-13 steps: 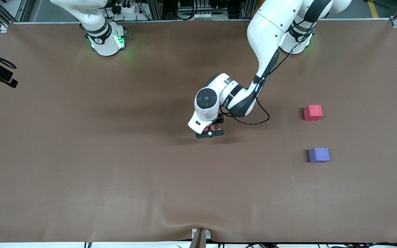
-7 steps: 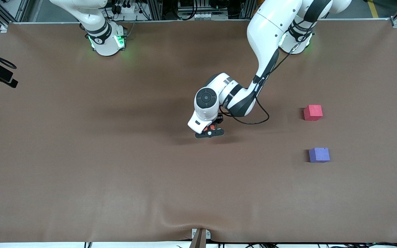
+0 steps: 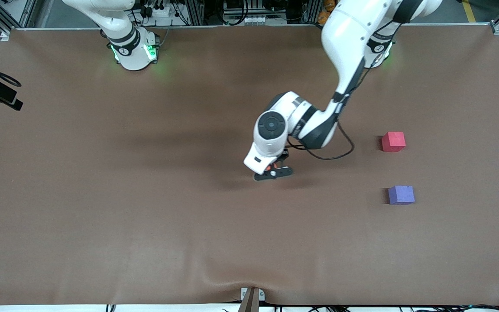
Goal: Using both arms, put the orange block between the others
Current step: 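Carry the orange cube toward the gap between pink and purple cubes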
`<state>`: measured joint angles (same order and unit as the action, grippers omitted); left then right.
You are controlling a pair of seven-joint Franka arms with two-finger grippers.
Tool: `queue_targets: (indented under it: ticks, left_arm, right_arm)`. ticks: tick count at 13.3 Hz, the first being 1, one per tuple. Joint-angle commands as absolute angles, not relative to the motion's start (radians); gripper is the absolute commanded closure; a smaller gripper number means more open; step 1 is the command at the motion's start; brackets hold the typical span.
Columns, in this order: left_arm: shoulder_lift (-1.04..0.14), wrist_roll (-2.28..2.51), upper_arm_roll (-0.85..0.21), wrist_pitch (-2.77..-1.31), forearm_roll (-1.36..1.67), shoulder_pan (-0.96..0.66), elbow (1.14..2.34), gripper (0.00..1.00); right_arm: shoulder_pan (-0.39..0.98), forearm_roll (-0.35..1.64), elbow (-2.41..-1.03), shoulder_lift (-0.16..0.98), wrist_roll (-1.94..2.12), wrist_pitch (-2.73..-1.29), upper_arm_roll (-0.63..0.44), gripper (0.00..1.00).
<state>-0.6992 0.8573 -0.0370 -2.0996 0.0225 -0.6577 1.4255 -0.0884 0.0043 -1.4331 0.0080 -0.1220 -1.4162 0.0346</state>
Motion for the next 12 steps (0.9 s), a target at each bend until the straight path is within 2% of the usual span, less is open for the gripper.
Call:
queue_targets:
  ticks: [1,8,10,12]
  left_arm:
    - [-0.577,0.775,-0.041,-2.021,0.017,-0.583,1.450,0.65]
    - [-0.378,0.500,-0.046,-1.749,0.021,-0.350,1.454,0.65]
    - [-0.324,0.412,-0.046,-1.729,0.017,-0.276,1.488,0.59]
    - [-0.264,0.292,-0.046,-1.727,0.017,-0.198,1.540,0.60]
  right_arm:
    - [-0.098,0.009,-1.416,0.015,-0.140,-1.402,0.048,0.00]
    - [-0.098,0.009,-1.414,0.015,-0.140,-1.402,0.048,0.00]
    - [-0.098,0.009,-1.414,0.015,-0.140,-1.402,0.048,0.00]
    - [-0.098,0.009,-1.414,0.015,-0.140,-1.402,0.048,0.00]
